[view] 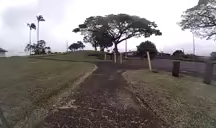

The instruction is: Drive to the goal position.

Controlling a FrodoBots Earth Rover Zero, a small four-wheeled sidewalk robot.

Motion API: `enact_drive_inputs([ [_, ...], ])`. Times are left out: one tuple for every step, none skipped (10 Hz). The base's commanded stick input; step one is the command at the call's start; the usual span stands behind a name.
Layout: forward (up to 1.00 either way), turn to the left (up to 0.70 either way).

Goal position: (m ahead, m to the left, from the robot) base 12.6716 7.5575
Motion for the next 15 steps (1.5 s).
enact_drive_inputs([
  [0.00, 0.00],
  [0.00, 0.00],
  [0.00, 0.00],
  [0.00, 0.00],
  [0.05, 0.00],
  [0.55, 0.00],
  [0.70, 0.00],
  [0.70, 0.00],
  [0.70, 0.00],
  [0.70, 0.00],
  [0.70, 0.00],
  [0.70, 0.00],
  [0.70, 0.00],
  [0.70, 0.00],
  [0.70, 0.00],
])
